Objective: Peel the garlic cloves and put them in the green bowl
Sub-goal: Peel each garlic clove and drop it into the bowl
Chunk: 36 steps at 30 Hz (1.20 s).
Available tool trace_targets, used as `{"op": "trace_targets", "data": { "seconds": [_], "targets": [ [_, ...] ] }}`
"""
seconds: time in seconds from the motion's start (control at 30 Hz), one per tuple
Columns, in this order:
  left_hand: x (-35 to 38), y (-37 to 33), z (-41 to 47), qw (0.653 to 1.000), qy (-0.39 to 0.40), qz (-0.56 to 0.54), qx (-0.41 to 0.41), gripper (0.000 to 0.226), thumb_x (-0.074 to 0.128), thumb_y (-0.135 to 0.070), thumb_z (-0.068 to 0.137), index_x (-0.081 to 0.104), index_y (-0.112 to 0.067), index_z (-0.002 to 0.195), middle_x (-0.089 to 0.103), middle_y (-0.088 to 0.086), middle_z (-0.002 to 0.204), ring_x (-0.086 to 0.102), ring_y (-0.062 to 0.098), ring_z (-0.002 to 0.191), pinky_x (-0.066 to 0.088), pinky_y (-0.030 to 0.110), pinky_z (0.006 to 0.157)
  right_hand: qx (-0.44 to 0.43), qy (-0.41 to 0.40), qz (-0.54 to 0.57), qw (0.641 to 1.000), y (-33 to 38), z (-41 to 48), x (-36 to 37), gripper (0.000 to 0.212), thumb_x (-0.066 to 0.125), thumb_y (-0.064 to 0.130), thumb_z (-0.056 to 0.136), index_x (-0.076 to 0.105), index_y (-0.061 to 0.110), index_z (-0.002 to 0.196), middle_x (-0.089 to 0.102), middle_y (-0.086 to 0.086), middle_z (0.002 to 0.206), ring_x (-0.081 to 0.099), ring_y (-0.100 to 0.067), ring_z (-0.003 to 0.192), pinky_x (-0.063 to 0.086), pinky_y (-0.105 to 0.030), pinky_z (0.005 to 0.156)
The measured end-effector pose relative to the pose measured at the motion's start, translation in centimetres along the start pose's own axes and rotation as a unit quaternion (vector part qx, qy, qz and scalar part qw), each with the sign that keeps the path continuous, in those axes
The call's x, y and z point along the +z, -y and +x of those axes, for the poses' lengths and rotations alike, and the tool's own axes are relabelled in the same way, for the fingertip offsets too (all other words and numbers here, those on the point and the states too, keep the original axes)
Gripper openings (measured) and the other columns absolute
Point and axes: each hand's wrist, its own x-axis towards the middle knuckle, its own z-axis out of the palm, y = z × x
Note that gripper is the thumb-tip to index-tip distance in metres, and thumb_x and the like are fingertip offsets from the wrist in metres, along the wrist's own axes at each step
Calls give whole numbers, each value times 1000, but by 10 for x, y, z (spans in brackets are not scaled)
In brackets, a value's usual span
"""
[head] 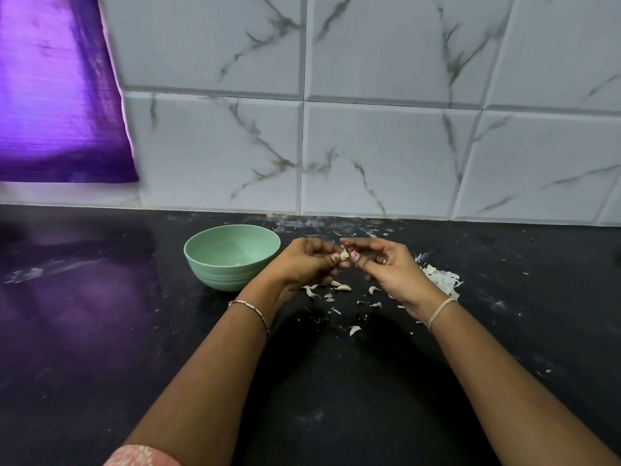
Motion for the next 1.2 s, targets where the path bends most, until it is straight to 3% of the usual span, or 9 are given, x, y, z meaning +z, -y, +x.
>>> {"op": "trace_targets", "data": {
  "seconds": [0.2,0.33,0.43,0.53,0.63,0.73,0.87,1.0,1.2],
  "targets": [
    [1,-3,-5,995,24,-85,-52,8,61,-4,92,57,-10,93,70,4,68,64,7,54,55,18,53,-4,-21,66,998,3,-1,5,8,65,11,89,70,13,95,72,3,87,63,3,78,47,-11,68],
    [0,-5,-5,999,10,-12,-38,9,61,-5,93,56,-10,88,71,4,70,59,6,49,52,18,49,17,-25,112,993,7,0,3,8,56,14,95,62,10,99,73,-7,100,66,-8,86,50,-16,70],
    [-2,1,1,993,-51,101,-17,12,58,-1,94,54,-10,87,63,8,70,56,9,45,49,20,46,29,-21,64,997,9,0,-6,6,58,13,95,63,10,97,72,-1,80,61,-7,70,44,-14,61],
    [-4,7,6,935,-82,344,11,6,62,-20,94,63,-15,92,64,5,75,64,23,71,52,31,68,48,11,-4,999,10,-1,-13,9,68,7,88,66,6,97,68,-3,70,62,-2,64,44,-9,62],
    [0,8,2,855,-94,510,28,20,62,-38,92,68,-19,86,64,2,80,59,21,81,42,26,71,71,48,-78,993,7,-3,-17,10,72,8,85,65,5,91,69,-3,67,63,-6,65,48,-16,72],
    [2,10,0,851,-90,516,47,19,75,-39,79,64,-25,73,61,-8,73,61,16,80,46,26,70,85,120,-144,979,8,-4,-20,4,71,9,86,70,5,88,71,-5,71,64,-8,67,48,-20,73],
    [-1,8,0,856,-48,513,46,20,81,-24,72,63,-29,65,63,-13,72,60,10,77,48,26,69,117,201,-211,949,12,-4,-21,4,70,6,87,70,3,88,70,-3,70,63,-2,61,45,-11,61],
    [-1,10,3,846,25,531,50,12,74,-15,81,74,-27,83,71,-9,90,62,9,89,51,26,82,155,211,-241,935,15,-3,-19,6,75,9,83,71,10,78,68,-2,63,56,-8,56,40,-14,50],
    [-1,12,4,848,22,527,53,20,61,-13,91,74,-23,103,67,-5,91,57,10,86,50,26,83,174,211,-241,931,18,0,-15,16,73,10,85,66,8,70,66,-1,61,55,-6,48,47,-17,48]
  ]
}}
